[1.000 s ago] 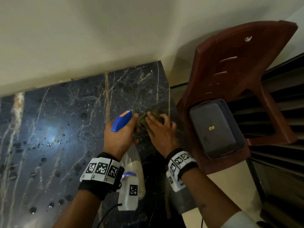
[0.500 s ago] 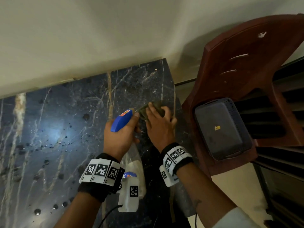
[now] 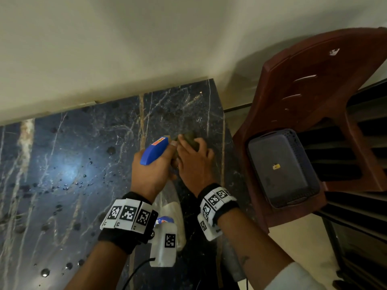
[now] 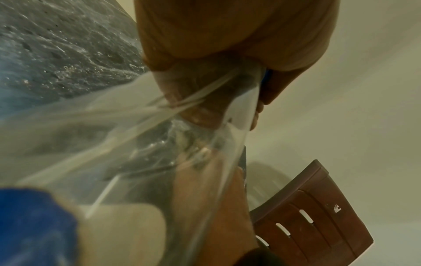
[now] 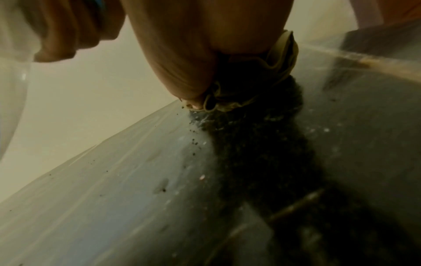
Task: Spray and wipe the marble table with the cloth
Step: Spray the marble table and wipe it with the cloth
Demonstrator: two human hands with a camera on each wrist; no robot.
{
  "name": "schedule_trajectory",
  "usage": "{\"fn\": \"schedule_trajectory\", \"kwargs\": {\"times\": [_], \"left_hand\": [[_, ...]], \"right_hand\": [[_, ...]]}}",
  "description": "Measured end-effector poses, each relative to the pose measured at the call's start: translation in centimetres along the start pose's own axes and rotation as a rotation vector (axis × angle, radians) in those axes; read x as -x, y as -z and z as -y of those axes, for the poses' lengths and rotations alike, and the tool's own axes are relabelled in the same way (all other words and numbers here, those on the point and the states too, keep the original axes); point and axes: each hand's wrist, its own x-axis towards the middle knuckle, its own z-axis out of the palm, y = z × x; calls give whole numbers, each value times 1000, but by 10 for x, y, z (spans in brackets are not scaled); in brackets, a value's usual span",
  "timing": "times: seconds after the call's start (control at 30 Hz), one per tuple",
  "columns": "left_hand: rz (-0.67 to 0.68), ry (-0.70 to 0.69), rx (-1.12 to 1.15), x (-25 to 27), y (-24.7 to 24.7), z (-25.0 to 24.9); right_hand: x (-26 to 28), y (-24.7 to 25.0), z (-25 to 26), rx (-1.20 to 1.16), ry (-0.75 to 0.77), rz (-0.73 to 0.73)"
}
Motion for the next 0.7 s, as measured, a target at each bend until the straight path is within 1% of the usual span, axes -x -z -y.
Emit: {"fn": "schedule_trajectory", "kwargs": {"times": [0.07, 0.1, 0.13, 0.23, 0.27, 0.33, 0.37, 0.4, 0.5, 0.53, 0.57, 0.6, 0.63, 0.7], "left_hand": [[6, 5, 4, -1, 0, -1], [5, 16, 11, -1, 1, -1], [5, 27, 19, -1, 3, -1], [2, 30, 35, 2, 10, 1], [1, 28, 36, 2, 13, 2], [-8, 32, 32, 2, 16, 3], [-15, 34, 31, 2, 16, 2], [-20, 34, 30, 1, 15, 2], [-18, 34, 30, -3, 11, 2], [-17, 35, 28, -5, 9, 2], [-15, 38, 28, -6, 9, 2], [-10, 43, 30, -7, 7, 3], [-4, 46, 34, -9, 7, 4], [7, 54, 44, -10, 8, 4]], "right_hand": [[-5, 1, -7, 18, 72, 25], [-9, 3, -17, 10, 53, 27], [-14, 7, -28, -15, -14, 14], [-29, 20, -57, -87, -292, -63], [-32, 21, -58, -86, -349, -85], [-33, 22, -48, -81, -402, -81], [-33, 22, -39, -94, -391, -67], [-31, 20, -30, -101, -343, -46], [-21, 10, -16, -22, -45, 27], [-23, 10, -22, -10, 21, 35], [-28, 13, -32, -12, 45, 33], [-33, 15, -41, -19, 27, 26], [-39, 18, -50, -26, -32, 9], [-52, 22, -60, -60, -237, -48]]}}
